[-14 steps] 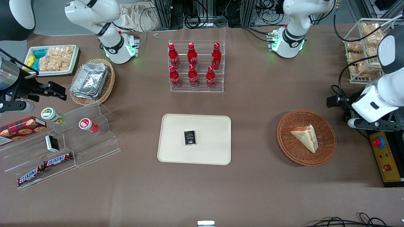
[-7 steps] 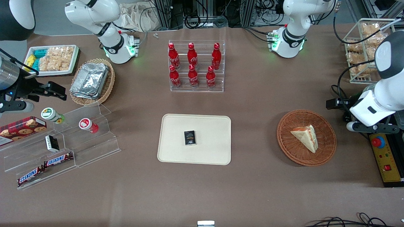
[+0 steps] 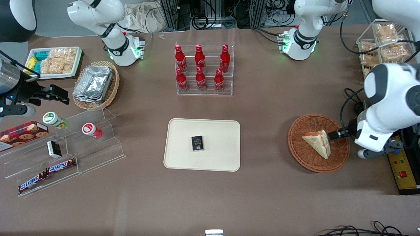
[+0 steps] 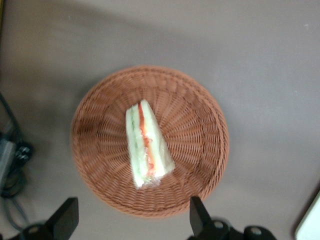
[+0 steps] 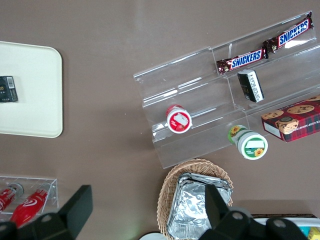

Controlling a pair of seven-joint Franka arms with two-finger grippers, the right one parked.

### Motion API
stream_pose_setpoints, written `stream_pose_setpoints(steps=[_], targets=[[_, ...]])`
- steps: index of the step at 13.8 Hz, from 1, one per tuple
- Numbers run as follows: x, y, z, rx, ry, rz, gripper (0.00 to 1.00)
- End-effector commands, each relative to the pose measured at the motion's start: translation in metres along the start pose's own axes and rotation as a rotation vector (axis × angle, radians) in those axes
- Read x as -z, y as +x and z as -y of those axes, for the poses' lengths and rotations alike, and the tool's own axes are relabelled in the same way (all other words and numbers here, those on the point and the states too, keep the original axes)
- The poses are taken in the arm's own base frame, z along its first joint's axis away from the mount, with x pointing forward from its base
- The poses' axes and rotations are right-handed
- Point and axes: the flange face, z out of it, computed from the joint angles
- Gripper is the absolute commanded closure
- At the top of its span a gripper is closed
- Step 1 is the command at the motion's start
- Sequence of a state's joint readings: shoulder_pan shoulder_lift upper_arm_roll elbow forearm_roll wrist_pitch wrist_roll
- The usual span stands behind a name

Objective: Place sandwich from basket to tray
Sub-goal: 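Lower the left gripper onto the sandwich and close on it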

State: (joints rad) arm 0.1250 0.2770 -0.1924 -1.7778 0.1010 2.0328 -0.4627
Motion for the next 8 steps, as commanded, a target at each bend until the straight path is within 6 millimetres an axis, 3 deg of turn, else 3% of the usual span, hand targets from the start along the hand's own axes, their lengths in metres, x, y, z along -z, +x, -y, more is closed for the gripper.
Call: stream_pose_setpoints(steps=[1, 4, 8], targets=[[-0.046, -0.001, -0.001, 0.141, 0.008, 0.002, 0.0], [-0.074, 0.002, -0.002, 0.177, 0.027, 0.024, 0.0], [-0.096, 0.004, -0.008, 0.237, 0.022, 0.029, 0.0]])
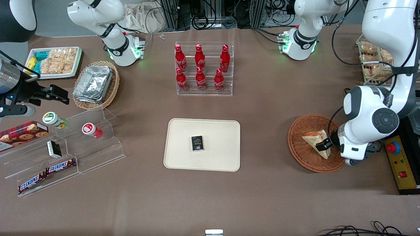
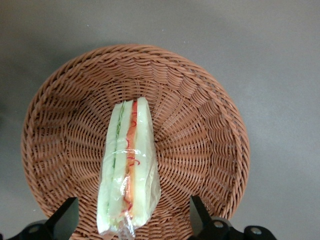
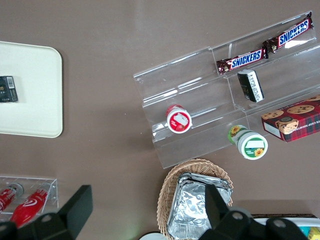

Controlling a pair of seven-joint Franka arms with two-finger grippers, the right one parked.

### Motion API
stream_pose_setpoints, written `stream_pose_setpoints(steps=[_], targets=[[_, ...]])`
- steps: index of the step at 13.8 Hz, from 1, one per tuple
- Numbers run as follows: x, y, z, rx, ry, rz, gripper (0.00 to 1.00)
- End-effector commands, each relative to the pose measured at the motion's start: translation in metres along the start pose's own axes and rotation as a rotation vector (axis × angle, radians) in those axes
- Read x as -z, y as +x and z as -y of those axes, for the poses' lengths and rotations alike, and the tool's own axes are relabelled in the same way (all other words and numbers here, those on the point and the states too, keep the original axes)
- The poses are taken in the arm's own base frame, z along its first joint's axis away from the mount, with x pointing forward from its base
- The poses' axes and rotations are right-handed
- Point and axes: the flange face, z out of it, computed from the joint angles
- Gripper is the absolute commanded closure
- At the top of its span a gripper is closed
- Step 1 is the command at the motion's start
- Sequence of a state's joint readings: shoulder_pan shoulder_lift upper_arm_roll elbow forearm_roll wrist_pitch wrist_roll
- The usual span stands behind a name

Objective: Place sandwich from basket to tray
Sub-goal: 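Lower the left gripper onto the sandwich and close on it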

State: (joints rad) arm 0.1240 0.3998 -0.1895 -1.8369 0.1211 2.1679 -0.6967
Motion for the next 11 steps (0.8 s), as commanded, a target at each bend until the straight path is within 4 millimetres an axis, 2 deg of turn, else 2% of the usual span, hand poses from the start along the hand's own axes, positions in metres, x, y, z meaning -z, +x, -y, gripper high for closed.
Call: stream_pose_setpoints(steps=[1, 7, 11], targets=[[-0.008, -0.001, -0.002, 0.024, 0.012, -0.009, 0.0], [-0.05, -0.011, 0.011, 0.031, -0.006, -0.015, 0.0], [-0.08, -0.01, 0.002, 0.136, -0.038, -0.024, 0.0]])
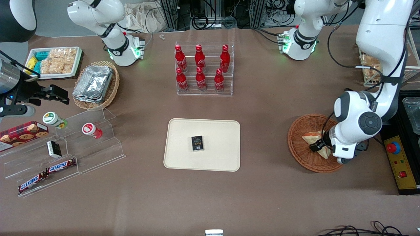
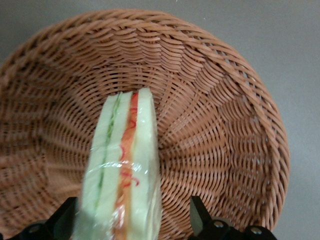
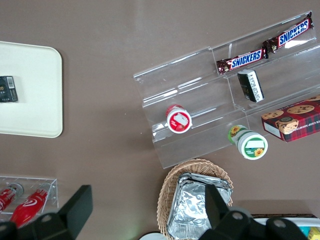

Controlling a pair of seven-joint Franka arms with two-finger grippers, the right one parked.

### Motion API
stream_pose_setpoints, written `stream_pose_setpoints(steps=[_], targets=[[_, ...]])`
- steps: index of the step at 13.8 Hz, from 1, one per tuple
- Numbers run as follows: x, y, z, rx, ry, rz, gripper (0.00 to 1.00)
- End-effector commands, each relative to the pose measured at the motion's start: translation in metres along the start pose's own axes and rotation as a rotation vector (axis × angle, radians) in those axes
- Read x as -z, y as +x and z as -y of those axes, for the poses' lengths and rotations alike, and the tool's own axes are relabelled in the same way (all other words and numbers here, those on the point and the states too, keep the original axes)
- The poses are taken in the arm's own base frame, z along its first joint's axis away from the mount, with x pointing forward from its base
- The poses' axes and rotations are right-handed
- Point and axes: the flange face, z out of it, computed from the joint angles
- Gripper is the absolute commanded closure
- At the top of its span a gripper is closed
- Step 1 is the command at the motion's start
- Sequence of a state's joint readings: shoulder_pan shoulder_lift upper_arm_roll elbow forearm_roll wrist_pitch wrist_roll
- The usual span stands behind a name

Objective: Place sandwich from basket to tray
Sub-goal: 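Lower the left gripper onto the sandwich and close on it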

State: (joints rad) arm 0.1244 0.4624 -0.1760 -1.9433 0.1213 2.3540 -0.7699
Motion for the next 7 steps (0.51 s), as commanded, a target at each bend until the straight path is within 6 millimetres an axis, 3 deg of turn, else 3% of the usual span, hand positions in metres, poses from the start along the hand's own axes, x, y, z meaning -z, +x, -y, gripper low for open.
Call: stream_pose_setpoints(steps=[1, 3, 6, 7], targets=[[-0.013, 0.001, -0.006, 0.079, -0.015, -0.021, 0.07], [-0.007, 0.003, -0.007, 0.112, -0.017, -0.027, 1.0], [0.001, 0.002, -0.008, 0.093, -0.008, -0.025, 1.0], [0.018, 0.002, -0.007, 0.072, 0.009, -0.02, 1.0]])
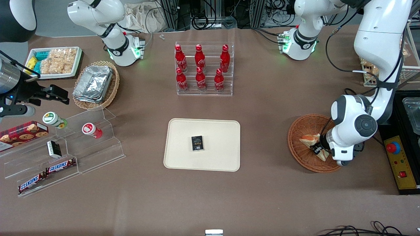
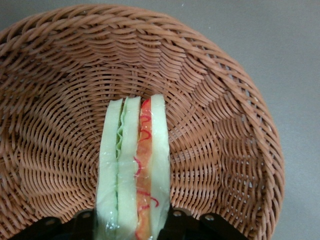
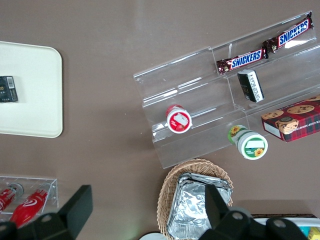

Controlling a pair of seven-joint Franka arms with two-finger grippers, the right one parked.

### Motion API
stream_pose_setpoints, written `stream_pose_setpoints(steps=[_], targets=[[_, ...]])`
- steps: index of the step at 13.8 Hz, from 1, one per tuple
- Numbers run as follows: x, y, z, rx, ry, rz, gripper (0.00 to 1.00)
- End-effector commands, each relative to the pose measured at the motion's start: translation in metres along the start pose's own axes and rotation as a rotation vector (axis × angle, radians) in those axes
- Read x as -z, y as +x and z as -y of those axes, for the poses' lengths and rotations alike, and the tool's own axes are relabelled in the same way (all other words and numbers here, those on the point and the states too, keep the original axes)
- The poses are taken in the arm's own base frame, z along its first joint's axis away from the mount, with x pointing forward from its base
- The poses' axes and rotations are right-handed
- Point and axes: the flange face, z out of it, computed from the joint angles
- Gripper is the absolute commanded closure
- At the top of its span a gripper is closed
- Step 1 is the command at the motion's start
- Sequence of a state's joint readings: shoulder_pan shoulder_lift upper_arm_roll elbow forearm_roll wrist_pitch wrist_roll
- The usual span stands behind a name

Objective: Place sandwich from basket to tray
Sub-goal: 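Lower the left gripper onto the sandwich and close on it, then lift the sandwich out of the basket and carry it toward the cream tray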

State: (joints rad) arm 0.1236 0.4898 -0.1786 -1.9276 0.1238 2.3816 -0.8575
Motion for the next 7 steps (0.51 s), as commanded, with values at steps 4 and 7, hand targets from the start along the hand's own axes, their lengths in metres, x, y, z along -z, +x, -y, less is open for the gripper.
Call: stream_pose_setpoints(steps=[4, 7], targets=[[0.135, -0.005, -0.027, -0.085, 0.13, 0.068, 1.0], [0.224, -0.031, -0.07, -0.156, 0.118, 0.104, 1.0]])
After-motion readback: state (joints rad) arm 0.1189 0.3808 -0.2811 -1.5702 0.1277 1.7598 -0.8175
